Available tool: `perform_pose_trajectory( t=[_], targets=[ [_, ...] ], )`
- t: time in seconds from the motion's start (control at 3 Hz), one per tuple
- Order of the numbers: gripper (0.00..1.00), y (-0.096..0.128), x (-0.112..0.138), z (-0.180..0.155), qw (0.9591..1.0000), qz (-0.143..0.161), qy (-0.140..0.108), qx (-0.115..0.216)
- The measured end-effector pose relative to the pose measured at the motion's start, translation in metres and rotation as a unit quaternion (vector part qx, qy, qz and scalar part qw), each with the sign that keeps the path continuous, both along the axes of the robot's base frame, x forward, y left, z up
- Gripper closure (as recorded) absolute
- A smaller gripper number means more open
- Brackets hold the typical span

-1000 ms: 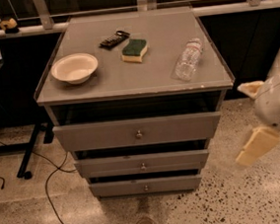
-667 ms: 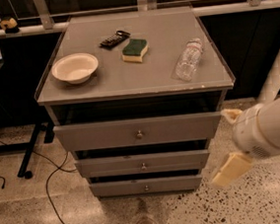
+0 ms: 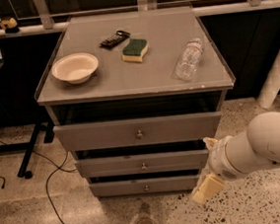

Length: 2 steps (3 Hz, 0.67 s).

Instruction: Open bottom drawer

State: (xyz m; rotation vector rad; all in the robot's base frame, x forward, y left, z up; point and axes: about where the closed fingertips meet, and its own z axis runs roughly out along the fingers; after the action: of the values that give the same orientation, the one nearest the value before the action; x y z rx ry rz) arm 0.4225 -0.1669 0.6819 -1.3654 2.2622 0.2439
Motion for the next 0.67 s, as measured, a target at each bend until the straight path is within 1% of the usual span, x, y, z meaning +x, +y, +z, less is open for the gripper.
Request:
perform_pose_trajectory(
  t=[0.33,0.67],
  targets=[
    [0.00,0.0000,0.0002,0.0002,1.0000,-0.002,0.000,0.000],
    [0.00,0.0040,-0.0014,-0.0081,0.9998,0.008,-0.007,0.016]
  ],
)
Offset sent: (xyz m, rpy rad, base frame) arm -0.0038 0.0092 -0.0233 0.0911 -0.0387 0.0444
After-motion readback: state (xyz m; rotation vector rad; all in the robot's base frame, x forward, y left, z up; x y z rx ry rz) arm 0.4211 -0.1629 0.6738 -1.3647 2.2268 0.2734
